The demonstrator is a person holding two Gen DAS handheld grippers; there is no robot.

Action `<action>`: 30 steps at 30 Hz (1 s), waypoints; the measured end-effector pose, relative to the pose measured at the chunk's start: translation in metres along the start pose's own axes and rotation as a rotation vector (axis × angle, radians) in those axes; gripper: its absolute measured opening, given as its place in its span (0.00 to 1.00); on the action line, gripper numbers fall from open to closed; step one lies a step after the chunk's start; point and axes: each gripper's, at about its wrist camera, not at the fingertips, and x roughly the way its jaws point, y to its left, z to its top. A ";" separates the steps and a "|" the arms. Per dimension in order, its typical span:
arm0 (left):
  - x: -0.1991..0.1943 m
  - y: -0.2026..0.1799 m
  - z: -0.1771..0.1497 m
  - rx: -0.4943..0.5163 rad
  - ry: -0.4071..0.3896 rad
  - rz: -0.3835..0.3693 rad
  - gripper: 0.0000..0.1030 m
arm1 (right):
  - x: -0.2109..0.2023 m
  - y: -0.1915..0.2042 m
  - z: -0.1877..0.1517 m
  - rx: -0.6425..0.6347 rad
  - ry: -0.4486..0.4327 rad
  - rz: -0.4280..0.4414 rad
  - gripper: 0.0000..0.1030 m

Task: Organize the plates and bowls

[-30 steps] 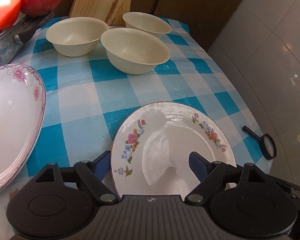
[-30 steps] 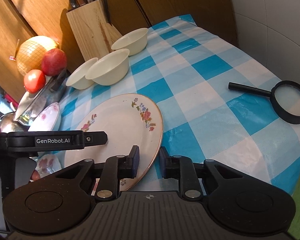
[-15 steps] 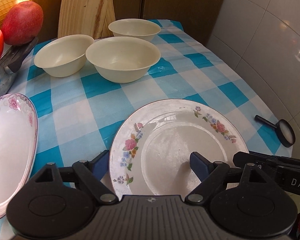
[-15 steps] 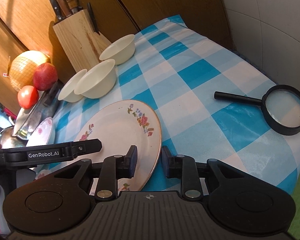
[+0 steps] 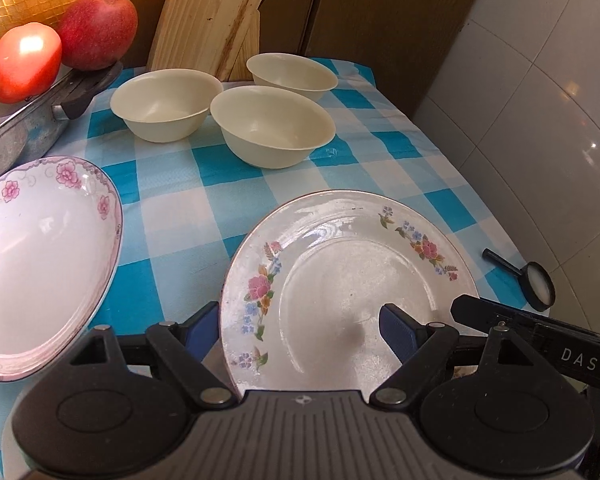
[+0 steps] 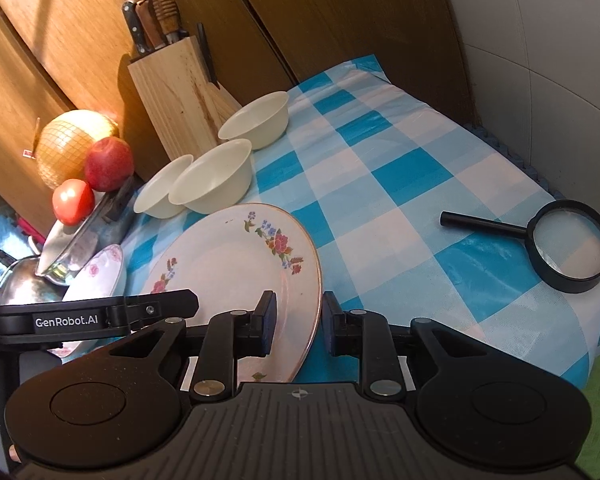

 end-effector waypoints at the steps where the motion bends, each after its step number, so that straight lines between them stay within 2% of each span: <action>1: -0.004 0.003 -0.004 -0.006 -0.003 0.013 0.75 | 0.000 0.002 0.000 -0.007 0.003 0.007 0.30; 4: -0.015 0.014 -0.012 -0.037 -0.016 0.037 0.75 | 0.001 0.014 -0.004 -0.031 0.024 0.039 0.30; 12: -0.048 0.036 -0.031 -0.106 -0.057 0.042 0.75 | 0.004 0.040 -0.009 -0.068 0.062 0.106 0.30; 30: -0.081 0.072 -0.076 -0.200 -0.055 0.107 0.75 | 0.018 0.081 -0.035 -0.156 0.176 0.170 0.30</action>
